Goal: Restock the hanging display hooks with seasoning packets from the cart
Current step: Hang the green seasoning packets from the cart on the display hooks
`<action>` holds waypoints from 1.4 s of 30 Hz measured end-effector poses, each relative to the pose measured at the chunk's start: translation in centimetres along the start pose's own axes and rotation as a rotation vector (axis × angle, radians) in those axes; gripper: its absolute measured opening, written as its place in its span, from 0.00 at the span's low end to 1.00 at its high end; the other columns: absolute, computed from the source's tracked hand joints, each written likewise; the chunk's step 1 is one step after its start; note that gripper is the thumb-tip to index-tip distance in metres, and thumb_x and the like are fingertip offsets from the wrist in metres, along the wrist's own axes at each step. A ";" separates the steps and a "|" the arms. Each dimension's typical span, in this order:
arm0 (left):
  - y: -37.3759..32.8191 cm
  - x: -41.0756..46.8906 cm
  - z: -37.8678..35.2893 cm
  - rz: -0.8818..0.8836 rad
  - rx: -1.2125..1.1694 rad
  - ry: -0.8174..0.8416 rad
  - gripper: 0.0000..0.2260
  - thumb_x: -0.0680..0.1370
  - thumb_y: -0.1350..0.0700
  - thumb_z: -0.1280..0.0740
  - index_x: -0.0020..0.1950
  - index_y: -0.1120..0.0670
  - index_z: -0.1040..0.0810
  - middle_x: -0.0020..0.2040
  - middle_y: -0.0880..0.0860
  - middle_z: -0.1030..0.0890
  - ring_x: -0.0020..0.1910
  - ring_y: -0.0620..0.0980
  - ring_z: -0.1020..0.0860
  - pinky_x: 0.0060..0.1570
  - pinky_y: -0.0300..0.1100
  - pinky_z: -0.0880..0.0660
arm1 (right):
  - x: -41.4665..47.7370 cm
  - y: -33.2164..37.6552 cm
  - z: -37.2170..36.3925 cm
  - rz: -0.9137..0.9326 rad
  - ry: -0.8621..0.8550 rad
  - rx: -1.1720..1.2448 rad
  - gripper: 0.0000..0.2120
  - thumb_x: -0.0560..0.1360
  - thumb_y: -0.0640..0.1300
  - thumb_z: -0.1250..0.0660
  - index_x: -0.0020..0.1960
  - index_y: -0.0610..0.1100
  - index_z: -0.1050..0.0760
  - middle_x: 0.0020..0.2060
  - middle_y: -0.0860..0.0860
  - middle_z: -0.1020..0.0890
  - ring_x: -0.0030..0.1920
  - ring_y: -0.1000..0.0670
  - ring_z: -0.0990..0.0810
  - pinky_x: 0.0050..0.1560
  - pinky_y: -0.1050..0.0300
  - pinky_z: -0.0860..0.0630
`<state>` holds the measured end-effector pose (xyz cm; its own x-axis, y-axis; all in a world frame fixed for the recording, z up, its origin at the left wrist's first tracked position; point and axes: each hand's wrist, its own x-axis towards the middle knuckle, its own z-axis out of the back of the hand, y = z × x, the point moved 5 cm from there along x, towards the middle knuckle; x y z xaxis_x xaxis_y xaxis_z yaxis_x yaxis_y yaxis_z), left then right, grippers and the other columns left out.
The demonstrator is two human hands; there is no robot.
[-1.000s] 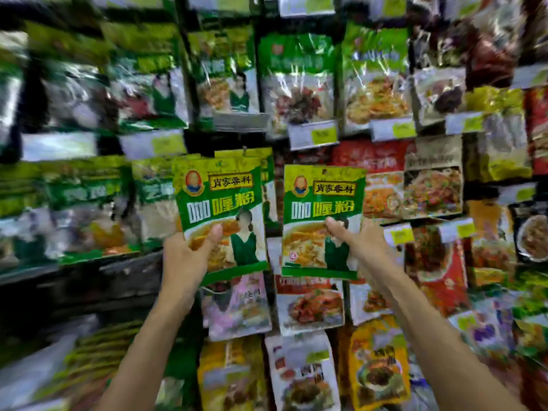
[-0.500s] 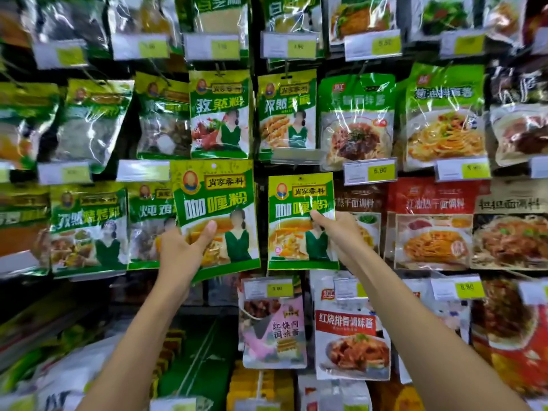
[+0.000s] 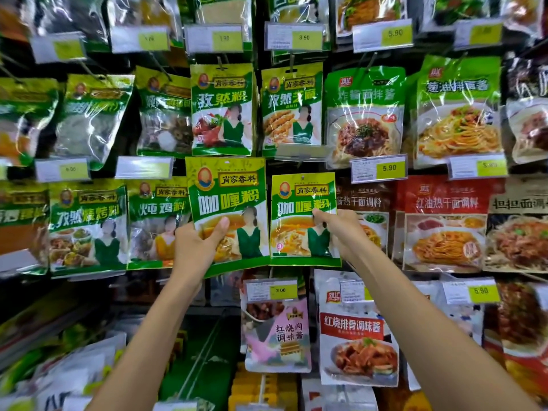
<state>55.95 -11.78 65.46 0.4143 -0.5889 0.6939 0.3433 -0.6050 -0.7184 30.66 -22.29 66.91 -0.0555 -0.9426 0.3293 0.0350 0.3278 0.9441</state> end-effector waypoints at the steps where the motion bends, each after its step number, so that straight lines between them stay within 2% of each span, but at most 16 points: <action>1: 0.0 0.1 -0.1 -0.006 -0.001 0.010 0.01 0.75 0.54 0.30 0.45 0.50 0.19 0.37 0.42 0.18 0.36 0.39 0.22 0.34 0.33 0.28 | 0.2 0.0 0.0 -0.012 -0.004 0.006 0.12 0.75 0.40 0.31 0.47 0.30 0.27 0.61 0.36 0.25 0.58 0.44 0.25 0.58 0.49 0.32; 4: 0.4 0.4 -0.6 0.000 -0.019 0.033 0.02 0.75 0.53 0.30 0.45 0.50 0.20 0.41 0.46 0.18 0.40 0.43 0.21 0.39 0.37 0.27 | 1.0 -0.6 -0.4 -0.054 0.006 0.016 0.22 0.74 0.42 0.30 0.63 0.31 0.30 0.68 0.41 0.29 0.68 0.40 0.31 0.60 0.49 0.33; 7: 1.0 0.7 -1.1 0.048 -0.033 0.047 0.05 0.75 0.52 0.30 0.47 0.52 0.19 0.41 0.46 0.18 0.41 0.45 0.20 0.42 0.39 0.26 | 1.6 -1.4 -0.7 -0.065 -0.037 -0.038 0.15 0.76 0.45 0.31 0.54 0.34 0.27 0.65 0.42 0.27 0.64 0.42 0.30 0.54 0.51 0.35; 10: 1.4 0.6 -1.8 0.087 -0.056 0.084 0.03 0.74 0.50 0.30 0.42 0.48 0.19 0.42 0.53 0.17 0.42 0.50 0.21 0.47 0.47 0.25 | 1.6 -2.0 -0.8 -0.032 -0.058 -0.081 0.15 0.78 0.49 0.34 0.45 0.36 0.27 0.48 0.45 0.23 0.53 0.45 0.28 0.51 0.52 0.34; 13: 1.9 0.6 -2.1 0.103 -0.080 0.112 0.11 0.71 0.45 0.29 0.39 0.52 0.22 0.43 0.53 0.22 0.43 0.50 0.25 0.47 0.48 0.28 | 1.0 -2.5 -0.7 0.010 -0.042 -0.133 0.18 0.78 0.51 0.34 0.56 0.35 0.28 0.52 0.44 0.22 0.55 0.45 0.25 0.57 0.49 0.27; 17: 2.3 0.3 -2.5 0.168 -0.083 0.142 0.33 0.65 0.37 0.30 0.58 0.63 0.24 0.55 0.60 0.21 0.54 0.58 0.22 0.59 0.55 0.26 | -1.6 -1.7 1.0 0.292 -0.362 -0.287 0.12 0.77 0.43 0.33 0.57 0.40 0.31 0.52 0.45 0.22 0.50 0.47 0.23 0.50 0.52 0.24; 19: 2.4 0.0 -3.1 0.181 -0.113 0.166 0.31 0.63 0.37 0.30 0.54 0.60 0.23 0.52 0.55 0.23 0.51 0.57 0.22 0.59 0.54 0.25 | -3.6 -0.7 1.0 0.446 -0.431 -0.232 0.08 0.78 0.42 0.35 0.55 0.45 0.31 0.50 0.48 0.23 0.50 0.49 0.23 0.53 0.51 0.25; 22: 2.3 -0.5 -4.6 0.179 -0.128 0.240 0.17 0.68 0.40 0.28 0.40 0.49 0.31 0.45 0.53 0.31 0.43 0.48 0.31 0.47 0.46 0.31 | -4.5 0.0 -1.4 0.349 -0.137 -0.009 0.10 0.79 0.50 0.36 0.56 0.46 0.27 0.52 0.50 0.21 0.52 0.53 0.22 0.53 0.58 0.26; 25: 2.4 -1.3 -6.2 0.199 -0.137 0.297 0.20 0.68 0.40 0.29 0.39 0.57 0.23 0.33 0.52 0.25 0.32 0.46 0.27 0.40 0.37 0.30 | -4.6 0.4 -3.4 0.203 0.091 0.123 0.19 0.77 0.54 0.35 0.58 0.40 0.24 0.54 0.49 0.20 0.62 0.47 0.24 0.57 0.58 0.27; 27: 2.1 -1.7 -7.1 0.194 -0.134 0.324 0.15 0.70 0.42 0.30 0.36 0.54 0.22 0.28 0.45 0.22 0.27 0.41 0.25 0.35 0.33 0.30 | -4.3 0.1 -3.7 0.181 0.104 0.107 0.17 0.77 0.53 0.35 0.44 0.39 0.26 0.52 0.42 0.22 0.63 0.42 0.26 0.67 0.46 0.31; 29: 1.8 -1.5 -7.5 0.169 -0.029 0.380 0.17 0.73 0.42 0.31 0.36 0.56 0.24 0.29 0.49 0.24 0.28 0.45 0.26 0.36 0.36 0.30 | -3.9 -0.4 -3.5 0.147 0.073 0.061 0.19 0.78 0.52 0.36 0.34 0.46 0.38 0.59 0.38 0.24 0.69 0.42 0.31 0.70 0.43 0.37; 31: 1.2 -0.4 -7.0 0.039 0.200 0.356 0.21 0.75 0.40 0.36 0.35 0.58 0.29 0.29 0.52 0.30 0.28 0.48 0.31 0.36 0.35 0.32 | -3.5 -0.6 -3.0 0.127 0.058 0.048 0.20 0.79 0.51 0.36 0.36 0.49 0.44 0.61 0.40 0.25 0.73 0.42 0.37 0.72 0.43 0.38; 33: -0.6 1.2 -5.3 -0.200 0.391 0.142 0.18 0.78 0.43 0.39 0.40 0.56 0.24 0.31 0.48 0.28 0.28 0.45 0.30 0.31 0.30 0.35 | -2.9 -1.0 -2.5 0.127 0.063 0.027 0.16 0.79 0.51 0.37 0.38 0.48 0.39 0.61 0.41 0.27 0.73 0.43 0.36 0.73 0.43 0.39; 37: -4.5 3.8 -2.9 -0.700 0.682 -0.292 0.10 0.80 0.56 0.38 0.55 0.62 0.22 0.47 0.59 0.20 0.46 0.57 0.22 0.38 0.41 0.29 | -2.5 -0.9 -1.3 0.182 -0.001 -0.028 0.16 0.79 0.49 0.36 0.41 0.38 0.27 0.47 0.40 0.26 0.62 0.38 0.26 0.66 0.39 0.32; 39: -4.5 5.4 -3.2 -0.806 0.770 -0.288 0.13 0.80 0.58 0.38 0.61 0.63 0.25 0.56 0.63 0.22 0.55 0.61 0.24 0.50 0.49 0.25 | -2.5 -0.5 -0.8 0.206 -0.052 -0.037 0.19 0.79 0.49 0.36 0.34 0.39 0.27 0.39 0.35 0.23 0.48 0.37 0.22 0.55 0.43 0.28; 42: -3.9 6.9 -3.9 -0.858 0.871 -0.248 0.16 0.81 0.58 0.39 0.67 0.63 0.29 0.63 0.64 0.26 0.63 0.63 0.28 0.65 0.54 0.31 | -2.0 0.2 -0.4 0.216 -0.091 -0.057 0.20 0.79 0.48 0.36 0.33 0.37 0.28 0.34 0.40 0.25 0.34 0.45 0.26 0.39 0.55 0.32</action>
<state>54.20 -15.59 73.23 -0.1047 -0.0056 0.9945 0.9859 -0.1317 0.1030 31.19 -20.36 66.40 -0.1301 -0.8403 0.5263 0.1115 0.5150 0.8499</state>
